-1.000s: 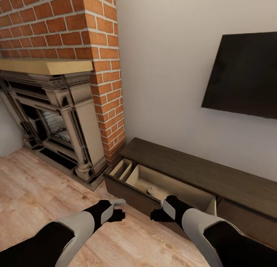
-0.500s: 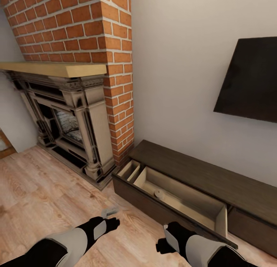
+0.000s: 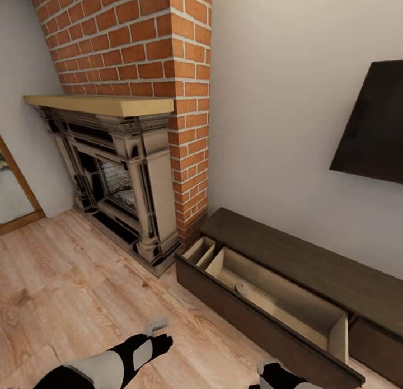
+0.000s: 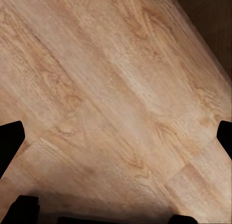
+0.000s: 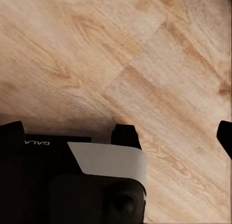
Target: Place each of the two pumpkins and all three candles from the living room inside a cabinet in the living room (use any cabinet), then make sure every cabinet is closed, and position the cauldron so it is next to a table in the living room.
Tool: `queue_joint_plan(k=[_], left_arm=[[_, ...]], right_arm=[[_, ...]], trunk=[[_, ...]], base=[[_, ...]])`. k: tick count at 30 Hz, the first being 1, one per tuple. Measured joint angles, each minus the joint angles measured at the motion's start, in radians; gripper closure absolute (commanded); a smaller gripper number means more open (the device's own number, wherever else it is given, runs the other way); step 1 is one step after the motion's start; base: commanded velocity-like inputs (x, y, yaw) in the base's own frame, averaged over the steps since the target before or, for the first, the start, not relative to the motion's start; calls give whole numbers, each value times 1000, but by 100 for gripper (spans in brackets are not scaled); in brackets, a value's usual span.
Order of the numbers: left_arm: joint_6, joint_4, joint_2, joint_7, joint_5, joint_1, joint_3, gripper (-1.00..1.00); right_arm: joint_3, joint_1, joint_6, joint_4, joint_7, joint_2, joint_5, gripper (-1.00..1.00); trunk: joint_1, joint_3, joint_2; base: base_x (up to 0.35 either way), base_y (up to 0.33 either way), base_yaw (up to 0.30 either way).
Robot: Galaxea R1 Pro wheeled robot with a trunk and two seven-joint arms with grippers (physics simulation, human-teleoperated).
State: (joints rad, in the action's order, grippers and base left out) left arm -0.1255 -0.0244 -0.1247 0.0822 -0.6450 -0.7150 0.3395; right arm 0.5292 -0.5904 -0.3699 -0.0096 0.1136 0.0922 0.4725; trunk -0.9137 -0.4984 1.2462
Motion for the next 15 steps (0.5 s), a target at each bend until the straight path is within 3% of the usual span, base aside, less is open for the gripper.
queue_joint_plan(k=[5,10,12,15], left_arm=[[0,0,35,-1,-10,28,-1,-100],[1,-9,80,-9,-68,33,-2,-100],[6,-16,95,-11,-104,34,-2,-100],[53,-19,104,-12,-127,42,-1,-100]], right_arm=[[0,13,52,3,0,-45,2,-100],[-1,34,59,4,-5,-82,3,-100],[-1,38,60,4,-40,-110,4,-100],[-1,40,61,4,-116,-149,6,-100]], trunk=[[0,7,0],[0,14,0],[0,17,0],[0,21,0]], base=[[0,0,174],[0,0,170],[0,0,166],[0,0,168]])
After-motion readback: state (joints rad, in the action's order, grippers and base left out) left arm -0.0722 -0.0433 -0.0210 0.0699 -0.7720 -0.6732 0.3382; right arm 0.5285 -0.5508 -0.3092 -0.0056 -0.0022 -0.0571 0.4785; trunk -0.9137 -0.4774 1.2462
